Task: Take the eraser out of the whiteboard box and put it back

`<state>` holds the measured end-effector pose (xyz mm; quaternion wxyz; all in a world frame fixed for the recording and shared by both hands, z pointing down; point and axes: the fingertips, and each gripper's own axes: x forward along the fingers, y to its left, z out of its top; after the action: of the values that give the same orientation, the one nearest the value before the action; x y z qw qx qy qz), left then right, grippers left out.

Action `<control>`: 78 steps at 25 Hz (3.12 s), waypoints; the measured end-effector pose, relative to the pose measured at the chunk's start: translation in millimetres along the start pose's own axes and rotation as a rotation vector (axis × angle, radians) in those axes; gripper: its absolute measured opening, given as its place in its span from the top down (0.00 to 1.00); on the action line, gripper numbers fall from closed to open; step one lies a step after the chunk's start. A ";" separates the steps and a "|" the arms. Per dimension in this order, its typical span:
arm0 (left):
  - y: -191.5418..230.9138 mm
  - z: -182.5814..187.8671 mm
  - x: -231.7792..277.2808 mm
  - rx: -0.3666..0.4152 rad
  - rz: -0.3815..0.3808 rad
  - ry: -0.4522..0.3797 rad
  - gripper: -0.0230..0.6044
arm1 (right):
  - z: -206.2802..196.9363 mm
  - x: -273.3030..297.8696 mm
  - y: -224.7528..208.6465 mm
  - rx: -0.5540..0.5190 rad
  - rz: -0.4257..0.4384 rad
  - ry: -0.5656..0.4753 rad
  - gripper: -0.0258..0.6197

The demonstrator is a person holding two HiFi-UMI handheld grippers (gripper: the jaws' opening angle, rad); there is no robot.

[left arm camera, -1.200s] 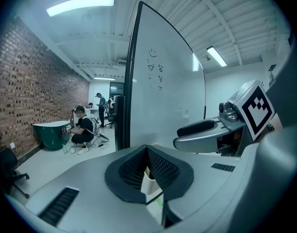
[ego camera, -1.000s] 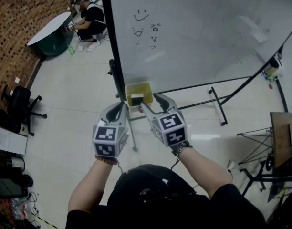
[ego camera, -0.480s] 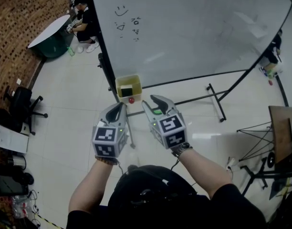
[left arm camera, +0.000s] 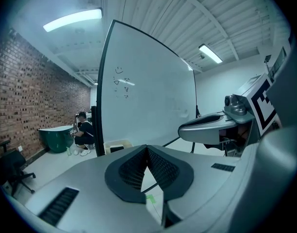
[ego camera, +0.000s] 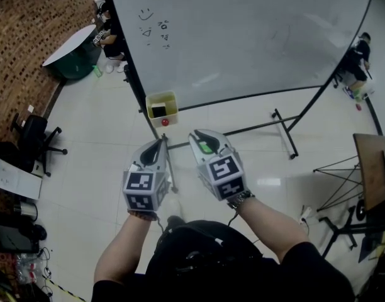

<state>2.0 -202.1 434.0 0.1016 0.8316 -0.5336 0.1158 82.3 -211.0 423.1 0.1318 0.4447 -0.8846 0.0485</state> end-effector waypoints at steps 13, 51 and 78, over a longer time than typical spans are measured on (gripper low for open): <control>-18.9 -8.3 -44.2 0.038 0.027 0.009 0.97 | 10.6 -42.9 29.8 0.051 0.008 -0.053 0.87; 9.3 -25.1 -177.9 0.041 -0.120 -0.051 0.97 | 29.7 -96.0 188.7 0.029 -0.086 -0.060 0.92; -46.1 -22.2 -180.9 -0.003 -0.094 -0.044 0.97 | 16.2 -136.2 168.8 -0.054 -0.006 -0.047 0.92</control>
<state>-30.8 -20.5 398.5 0.0963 0.8578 -0.4964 0.0920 21.9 -7.6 375.1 0.1228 0.4449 -0.8870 0.0139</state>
